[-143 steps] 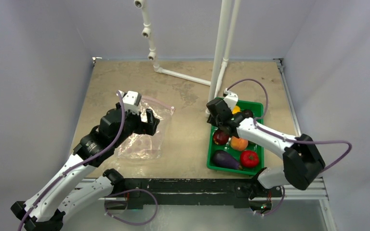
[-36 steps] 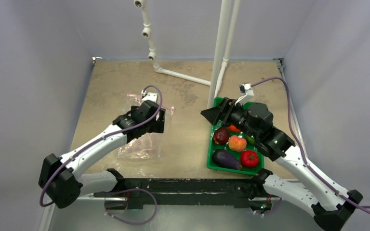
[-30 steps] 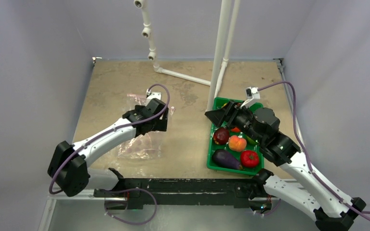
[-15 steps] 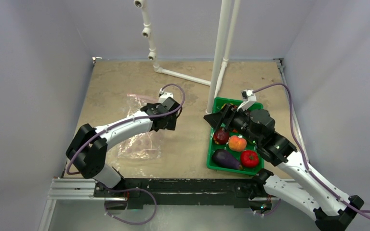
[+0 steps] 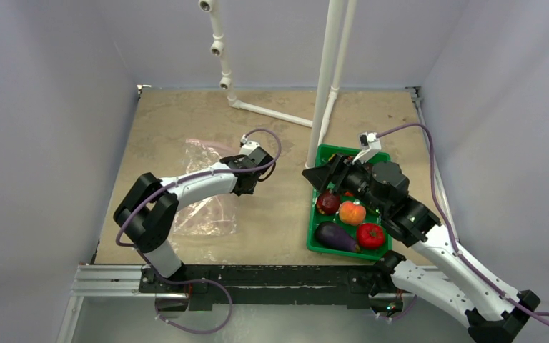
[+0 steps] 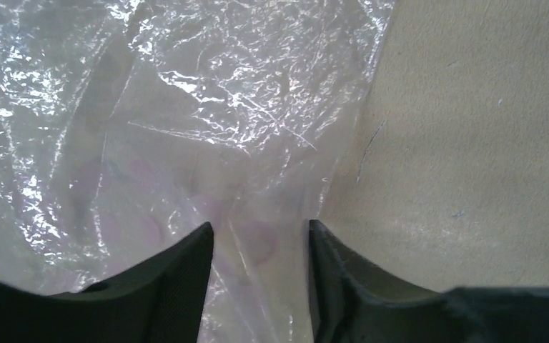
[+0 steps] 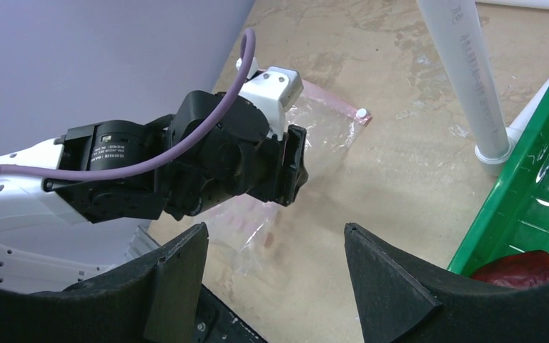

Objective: Place the food in the zip-top bag and seal the zipper
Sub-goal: Pick up the zipper food storage bag at the center of the board.

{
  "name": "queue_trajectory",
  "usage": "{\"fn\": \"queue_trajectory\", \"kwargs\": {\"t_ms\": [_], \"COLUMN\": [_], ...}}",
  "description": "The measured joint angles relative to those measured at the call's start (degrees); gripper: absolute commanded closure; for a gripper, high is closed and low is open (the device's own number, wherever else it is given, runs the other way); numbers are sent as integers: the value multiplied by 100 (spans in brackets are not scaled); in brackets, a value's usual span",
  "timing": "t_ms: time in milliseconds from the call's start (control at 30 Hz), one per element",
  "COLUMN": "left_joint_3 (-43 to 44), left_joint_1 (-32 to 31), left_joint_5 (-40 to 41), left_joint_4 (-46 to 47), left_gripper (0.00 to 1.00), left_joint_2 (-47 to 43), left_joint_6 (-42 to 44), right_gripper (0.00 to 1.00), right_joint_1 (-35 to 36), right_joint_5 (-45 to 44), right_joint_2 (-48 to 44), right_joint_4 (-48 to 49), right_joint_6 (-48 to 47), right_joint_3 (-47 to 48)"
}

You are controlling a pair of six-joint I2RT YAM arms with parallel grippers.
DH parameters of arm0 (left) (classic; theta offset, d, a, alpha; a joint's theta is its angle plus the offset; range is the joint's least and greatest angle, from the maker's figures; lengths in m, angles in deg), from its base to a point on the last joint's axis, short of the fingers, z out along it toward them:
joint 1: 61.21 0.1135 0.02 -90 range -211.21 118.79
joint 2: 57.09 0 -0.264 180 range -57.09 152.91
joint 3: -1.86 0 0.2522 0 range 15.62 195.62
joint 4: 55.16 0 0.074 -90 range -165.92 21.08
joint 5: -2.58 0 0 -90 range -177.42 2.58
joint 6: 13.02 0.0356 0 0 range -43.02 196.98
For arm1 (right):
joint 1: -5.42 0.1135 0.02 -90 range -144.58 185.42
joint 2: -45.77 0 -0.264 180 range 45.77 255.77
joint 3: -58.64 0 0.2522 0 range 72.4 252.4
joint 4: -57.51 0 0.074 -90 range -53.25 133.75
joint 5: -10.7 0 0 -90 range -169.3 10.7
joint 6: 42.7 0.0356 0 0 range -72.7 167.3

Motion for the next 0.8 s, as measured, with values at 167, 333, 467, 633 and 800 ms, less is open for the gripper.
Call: {"fn": "queue_trajectory", "kwargs": {"t_ms": [167, 333, 467, 633, 800], "left_joint_3": [-26, -127, -258, -400, -402], "left_joint_1": [0, -2, -2, -9, -37], "left_joint_5": [4, 9, 4, -118, -380], "left_joint_4": [107, 160, 162, 155, 138], "left_gripper": [99, 100, 100, 100, 100], "left_joint_2": [0, -28, -247, -861, -1475], "left_joint_6": [4, 24, 24, 125, 376], "right_gripper": [27, 27, 28, 30, 31], "right_joint_1": [0, 0, 0, 0, 0], "right_joint_5": [0, 0, 0, 0, -13], "right_joint_2": [-9, -13, -66, -98, -98], "right_joint_4": [22, 15, 13, 11, 15], "right_joint_6": [15, 17, 20, 17, 17], "right_joint_3": [-2, -2, -2, 0, 0]}}
